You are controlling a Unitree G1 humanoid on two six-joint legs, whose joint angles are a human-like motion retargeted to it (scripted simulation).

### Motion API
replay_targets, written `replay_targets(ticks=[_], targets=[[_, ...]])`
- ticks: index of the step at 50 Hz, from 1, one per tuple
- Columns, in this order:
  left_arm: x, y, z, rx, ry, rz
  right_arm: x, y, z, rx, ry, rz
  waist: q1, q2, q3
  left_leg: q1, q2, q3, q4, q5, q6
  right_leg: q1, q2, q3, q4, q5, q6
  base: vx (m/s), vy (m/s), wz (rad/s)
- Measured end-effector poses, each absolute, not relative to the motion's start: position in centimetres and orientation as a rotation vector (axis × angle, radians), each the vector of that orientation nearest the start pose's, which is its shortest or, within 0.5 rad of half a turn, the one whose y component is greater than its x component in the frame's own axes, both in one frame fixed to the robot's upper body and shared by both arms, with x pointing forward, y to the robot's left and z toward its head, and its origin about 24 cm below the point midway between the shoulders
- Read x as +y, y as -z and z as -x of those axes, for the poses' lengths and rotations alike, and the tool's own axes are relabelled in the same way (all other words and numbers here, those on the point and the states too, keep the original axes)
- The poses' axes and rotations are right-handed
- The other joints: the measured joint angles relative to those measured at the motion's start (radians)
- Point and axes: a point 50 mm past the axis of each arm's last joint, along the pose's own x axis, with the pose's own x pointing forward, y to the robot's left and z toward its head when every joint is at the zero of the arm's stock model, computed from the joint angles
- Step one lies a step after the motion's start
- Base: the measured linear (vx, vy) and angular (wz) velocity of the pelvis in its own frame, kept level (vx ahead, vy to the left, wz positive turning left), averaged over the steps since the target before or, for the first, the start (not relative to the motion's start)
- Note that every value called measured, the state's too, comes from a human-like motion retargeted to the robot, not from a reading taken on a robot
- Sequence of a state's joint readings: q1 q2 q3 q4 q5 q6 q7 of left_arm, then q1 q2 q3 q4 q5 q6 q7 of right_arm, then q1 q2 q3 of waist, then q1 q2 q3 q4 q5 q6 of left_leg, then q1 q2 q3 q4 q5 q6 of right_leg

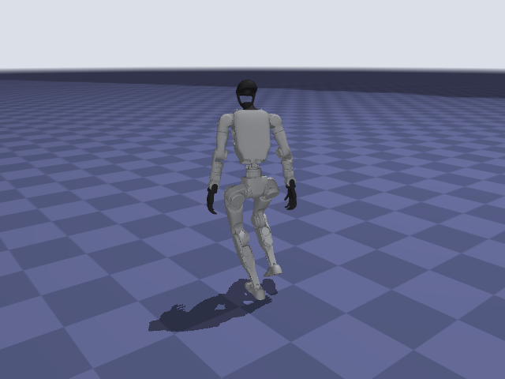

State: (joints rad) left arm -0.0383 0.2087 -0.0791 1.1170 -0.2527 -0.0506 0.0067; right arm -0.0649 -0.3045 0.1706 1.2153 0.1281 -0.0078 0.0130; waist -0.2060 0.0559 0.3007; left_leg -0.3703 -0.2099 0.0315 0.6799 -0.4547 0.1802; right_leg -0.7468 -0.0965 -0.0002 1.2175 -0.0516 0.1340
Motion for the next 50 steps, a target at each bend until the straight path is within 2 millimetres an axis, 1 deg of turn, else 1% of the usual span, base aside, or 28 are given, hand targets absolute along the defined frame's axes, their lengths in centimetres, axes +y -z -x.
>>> replay_targets(ticks=[3, 7, 9, 10, 12, 13, 15, 16, 18, 20, 22, 25, 27, 28, 31, 33, 34, 35, 36, 38, 40, 42, 43, 45, 47, 50], targets=[[22.9, 14.2, -14.3, 0.972, -0.189, -0.045, -25.2, 15.4, -10.2, 1.209, 0.072, 0.271, -0.023, 0.016, 0.009, 0.124, 0.017, -0.022, -0.075, -0.026, -0.023, -0.051, 0.009, -0.030, -0.240, 0.025, 0.015, 0.69, -0.09, 0.11], [23.6, 13.4, -15.8, 0.909, -0.192, -0.073, -24.8, 16.0, -8.2, 1.290, 0.024, 0.300, -0.023, 0.029, 0.011, 0.283, 0.055, -0.019, -0.164, -0.042, -0.058, -0.024, 0.047, -0.056, -0.586, 0.130, 0.074, 0.71, -0.13, 0.10], [23.6, 13.1, -16.3, 0.890, -0.186, -0.079, -24.6, 16.3, -7.3, 1.329, 0.001, 0.310, -0.020, 0.030, 0.009, 0.351, 0.075, -0.005, -0.176, -0.035, -0.079, 0.012, 0.053, -0.071, -0.654, 0.161, 0.081, 0.73, -0.15, 0.25], [23.5, 13.0, -16.4, 0.886, -0.181, -0.080, -24.5, 16.4, -6.8, 1.349, -0.010, 0.315, -0.016, 0.030, 0.009, 0.381, 0.082, -0.011, -0.167, -0.029, -0.091, 0.031, 0.058, -0.079, -0.658, 0.170, 0.076, 0.74, -0.18, 0.13], [23.1, 13.4, -15.9, 0.902, -0.169, -0.074, -24.2, 16.6, -5.9, 1.386, -0.027, 0.317, 0.000, 0.031, -0.008, 0.398, 0.089, -0.042, -0.089, 0.005, -0.124, 0.051, 0.073, -0.091, -0.602, 0.157, 0.041, 0.75, -0.19, 0.00], [22.9, 13.6, -15.4, 0.917, -0.161, -0.070, -24.2, 16.7, -5.6, 1.398, -0.031, 0.318, 0.009, 0.035, -0.008, 0.408, 0.095, -0.068, -0.040, 0.039, -0.148, 0.076, 0.088, -0.099, -0.577, 0.147, 0.021, 0.75, -0.18, -0.10], [22.3, 14.3, -14.2, 0.960, -0.140, -0.064, -24.1, 16.8, -5.4, 1.407, -0.033, 0.315, 0.031, 0.051, -0.009, 0.397, 0.104, -0.126, 0.098, 0.123, -0.215, 0.133, 0.130, -0.114, -0.535, 0.093, -0.030, 0.75, -0.17, -0.18], [21.9, 14.6, -13.5, 0.984, -0.128, -0.064, -24.1, 16.7, -5.7, 1.396, -0.029, 0.312, 0.042, 0.064, -0.010, 0.370, 0.124, -0.138, 0.199, 0.204, -0.253, 0.167, 0.155, -0.124, -0.526, 0.059, -0.059, 0.75, -0.14, -0.16], [21.3, 15.1, -12.3, 1.026, -0.103, -0.065, -24.3, 16.4, -7.0, 1.351, -0.012, 0.310, 0.069, 0.082, -0.015, 0.295, 0.158, -0.151, 0.397, 0.355, -0.317, 0.235, 0.200, -0.137, -0.523, -0.019, -0.109, 0.76, -0.12, -0.16], [20.8, 15.4, -11.7, 1.052, -0.080, -0.064, -24.8, 15.9, -9.1, 1.278, 0.022, 0.314, 0.102, 0.083, -0.024, 0.192, 0.198, -0.134, 0.576, 0.410, -0.323, 0.299, 0.233, -0.138, -0.534, -0.099, -0.144, 0.78, -0.10, -0.22], [20.3, 15.6, -11.2, 1.064, -0.060, -0.066, -25.4, 15.0, -11.6, 1.187, 0.066, 0.325, 0.140, 0.074, -0.036, 0.076, 0.249, -0.098, 0.701, 0.334, -0.269, 0.365, 0.254, -0.131, -0.551, -0.165, -0.156, 0.80, -0.09, -0.26], [20.0, 15.4, -11.9, 1.052, -0.036, -0.079, -26.5, 12.6, -16.7, 1.010, 0.136, 0.342, 0.202, 0.049, -0.041, -0.088, 0.309, -0.041, 0.736, 0.175, -0.182, 0.494, 0.272, -0.104, -0.630, -0.228, -0.157, 0.82, -0.07, -0.36], [19.9, 15.3, -12.0, 1.047, -0.026, -0.099, -27.0, 10.6, -19.9, 0.886, 0.171, 0.359, 0.237, 0.030, -0.037, -0.157, 0.326, -0.002, 0.641, 0.102, -0.152, 0.589, 0.271, -0.077, -0.671, -0.270, -0.152, 0.86, -0.03, -0.44], [19.9, 15.3, -12.0, 1.047, -0.022, -0.110, -27.3, 9.5, -21.3, 0.825, 0.185, 0.369, 0.252, 0.022, -0.035, -0.183, 0.329, 0.017, 0.571, 0.081, -0.145, 0.635, 0.269, -0.062, -0.689, -0.289, -0.149, 0.87, -0.01, -0.43], [19.9, 15.4, -11.9, 1.049, -0.017, -0.142, -27.7, 6.2, -25.1, 0.655, 0.209, 0.399, 0.281, -0.002, -0.032, -0.220, 0.299, 0.052, 0.285, 0.078, -0.162, 0.760, 0.250, -0.024, -0.746, -0.338, -0.140, 0.89, 0.01, -0.33], [20.0, 15.4, -11.7, 1.056, -0.015, -0.162, -27.9, 4.2, -27.0, 0.567, 0.213, 0.421, 0.287, -0.019, -0.037, -0.216, 0.252, 0.057, 0.061, 0.103, -0.180, 0.822, 0.228, -0.008, -0.771, -0.364, -0.132, 0.89, 0.03, -0.16], [20.1, 15.5, -11.6, 1.062, -0.016, -0.170, -27.8, 3.5, -27.6, 0.534, 0.213, 0.428, 0.287, -0.028, -0.042, -0.207, 0.228, 0.056, -0.030, 0.119, -0.184, 0.843, 0.216, -0.003, -0.767, -0.379, -0.128, 0.89, 0.03, -0.13], [20.2, 15.6, -11.5, 1.070, -0.018, -0.178, -27.8, 2.9, -28.1, 0.505, 0.212, 0.434, 0.287, -0.037, -0.048, -0.196, 0.204, 0.055, -0.110, 0.136, -0.186, 0.860, 0.204, 0.002, -0.754, -0.394, -0.124, 0.89, 0.04, -0.19], [20.3, 15.7, -11.0, 1.087, -0.022, -0.181, -27.7, 2.8, -28.2, 0.495, 0.209, 0.435, 0.286, -0.040, -0.058, -0.201, 0.193, 0.052, -0.105, 0.141, -0.181, 0.867, 0.195, 0.001, -0.718, -0.403, -0.120, 0.89, 0.04, -0.22], [20.3, 16.0, -10.0, 1.125, -0.031, -0.181, -27.3, 3.2, -27.8, 0.497, 0.202, 0.431, 0.281, -0.049, -0.080, -0.212, 0.167, 0.049, -0.056, 0.157, -0.162, 0.874, 0.171, -0.008, -0.626, -0.394, -0.106, 0.90, 0.05, -0.22], [20.6, 16.3, -9.2, 1.170, -0.039, -0.178, -26.9, 4.5, -26.7, 0.544, 0.181, 0.416, 0.275, -0.081, -0.095, -0.194, 0.123, 0.061, 0.000, 0.177, -0.130, 0.860, 0.118, -0.012, -0.484, -0.331, -0.072, 0.89, 0.06, -0.18], [21.0, 16.5, -8.8, 1.203, -0.043, -0.169, -26.0, 6.8, -24.6, 0.640, 0.135, 0.389, 0.256, -0.134, -0.102, -0.151, 0.053, 0.077, 0.022, 0.168, -0.085, 0.802, 0.040, -0.005, -0.284, -0.184, -0.025, 0.86, 0.06, -0.02], [21.3, 16.4, -8.8, 1.206, -0.046, -0.167, -25.6, 8.0, -23.5, 0.696, 0.106, 0.376, 0.243, -0.159, -0.106, -0.122, 0.021, 0.084, 0.013, 0.156, -0.060, 0.759, 0.001, 0.002, -0.180, -0.076, 0.001, 0.85, 0.06, 0.06], [22.0, 16.1, -9.6, 1.187, -0.054, -0.168, -24.7, 10.2, -21.1, 0.816, 0.048, 0.357, 0.214, -0.185, -0.106, -0.053, -0.022, 0.081, -0.022, 0.131, -0.024, 0.661, -0.063, 0.000, -0.001, 0.065, 0.011, 0.85, 0.06, 0.07], [23.0, 15.4, -11.1, 1.136, -0.072, -0.187, -24.1, 12.2, -18.4, 0.943, -0.001, 0.347, 0.185, -0.189, -0.095, 0.042, -0.050, 0.062, -0.083, 0.111, -0.011, 0.559, -0.116, -0.017, 0.118, 0.031, -0.030, 0.85, 0.04, 0.09], [24.7, 13.8, -13.9, 1.024, -0.122, -0.217, -23.7, 14.7, -13.8, 1.133, -0.049, 0.338, 0.140, -0.176, -0.071, 0.212, -0.071, 0.017, -0.196, 0.088, -0.017, 0.420, -0.161, -0.056, 0.154, -0.138, -0.087, 0.85, -0.01, 0.19]])
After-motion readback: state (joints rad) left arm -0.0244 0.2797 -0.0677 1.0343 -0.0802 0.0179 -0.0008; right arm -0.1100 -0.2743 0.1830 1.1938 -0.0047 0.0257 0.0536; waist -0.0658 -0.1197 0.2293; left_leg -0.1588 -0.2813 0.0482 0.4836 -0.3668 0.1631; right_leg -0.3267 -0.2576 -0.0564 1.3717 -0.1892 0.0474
